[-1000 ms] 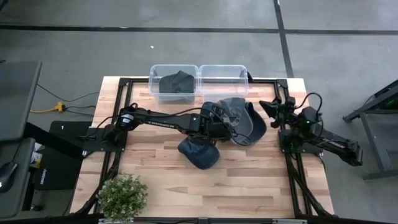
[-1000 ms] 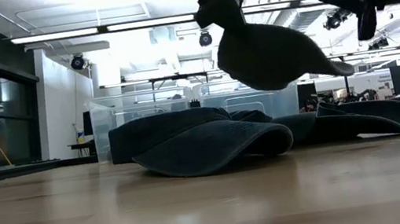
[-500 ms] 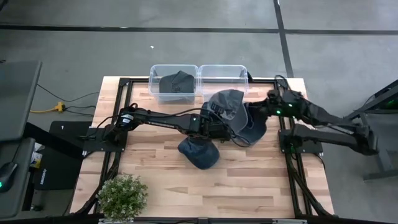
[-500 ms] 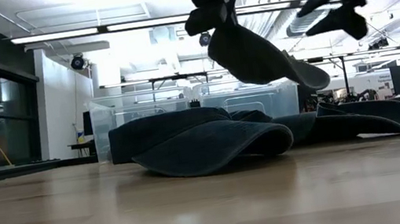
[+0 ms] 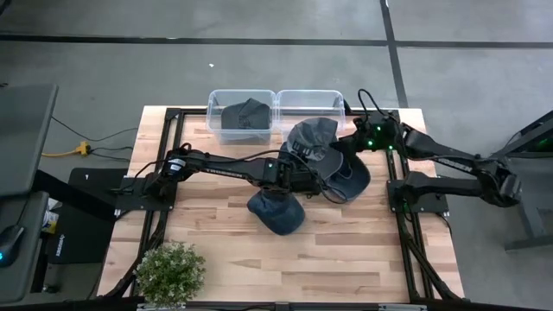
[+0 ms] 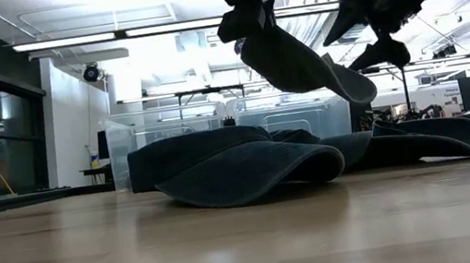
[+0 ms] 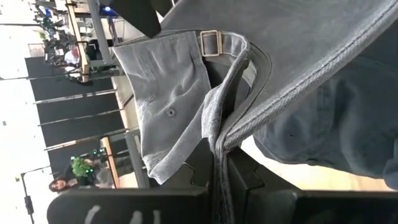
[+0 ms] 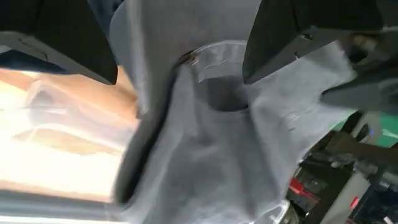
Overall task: Pick & Place hat
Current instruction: Put the gray cap into the left transparent bin
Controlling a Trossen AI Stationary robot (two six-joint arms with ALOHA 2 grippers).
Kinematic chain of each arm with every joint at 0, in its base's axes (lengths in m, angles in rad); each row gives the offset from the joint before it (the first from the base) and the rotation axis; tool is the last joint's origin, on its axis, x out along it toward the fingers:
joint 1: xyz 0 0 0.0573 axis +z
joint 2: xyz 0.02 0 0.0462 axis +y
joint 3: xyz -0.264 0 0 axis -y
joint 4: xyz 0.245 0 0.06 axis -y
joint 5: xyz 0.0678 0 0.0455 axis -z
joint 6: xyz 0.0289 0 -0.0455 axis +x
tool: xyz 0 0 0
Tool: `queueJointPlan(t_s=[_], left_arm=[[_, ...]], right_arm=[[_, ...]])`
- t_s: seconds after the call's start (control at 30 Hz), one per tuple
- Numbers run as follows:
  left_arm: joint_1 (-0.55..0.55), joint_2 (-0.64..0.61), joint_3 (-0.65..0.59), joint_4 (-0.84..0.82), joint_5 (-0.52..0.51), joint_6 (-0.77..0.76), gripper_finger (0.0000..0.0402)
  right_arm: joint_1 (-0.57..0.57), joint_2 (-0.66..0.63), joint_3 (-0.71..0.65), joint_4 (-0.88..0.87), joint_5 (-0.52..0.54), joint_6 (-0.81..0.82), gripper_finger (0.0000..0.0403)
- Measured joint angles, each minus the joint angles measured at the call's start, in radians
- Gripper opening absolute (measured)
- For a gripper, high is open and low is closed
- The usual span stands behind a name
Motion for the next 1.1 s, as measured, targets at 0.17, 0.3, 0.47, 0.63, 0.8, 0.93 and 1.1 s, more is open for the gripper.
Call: queueJointPlan(t_s=[0.17, 0.3, 0.47, 0.63, 0.8, 0.93, 1.1], left_arm=[[-0.007, 0.000, 0.000, 0.000, -0.010, 0.000, 0.0007], [-0.014, 0.000, 0.000, 0.004, -0.015, 0.000, 0.0007], [-0.013, 0.000, 0.000, 0.022, -0.017, 0.000, 0.0007], [-0.013, 0.000, 0.000, 0.030, -0.045, 0.001, 0.0007], [-0.014, -0.001, 0.000, 0.028, -0.053, -0.009, 0.0008], [-0.014, -0.001, 0.000, 0.027, -0.053, -0.050, 0.0010], [-0.014, -0.001, 0.000, 0.027, -0.052, -0.059, 0.0009]], right_arm=[[-0.065, 0.024, 0.000, 0.074, -0.059, -0.008, 0.0341], [-0.097, 0.041, 0.000, 0.101, -0.132, -0.019, 0.0341], [-0.098, 0.082, 0.000, 0.109, -0.205, -0.028, 0.0322], [-0.099, 0.096, 0.000, 0.121, -0.277, -0.030, 0.0277], [-0.101, 0.095, 0.000, 0.154, -0.313, -0.031, 0.0205], [-0.101, 0.095, 0.000, 0.162, -0.325, -0.031, 0.0132], [-0.101, 0.095, 0.000, 0.163, -0.349, -0.083, 0.0036]])
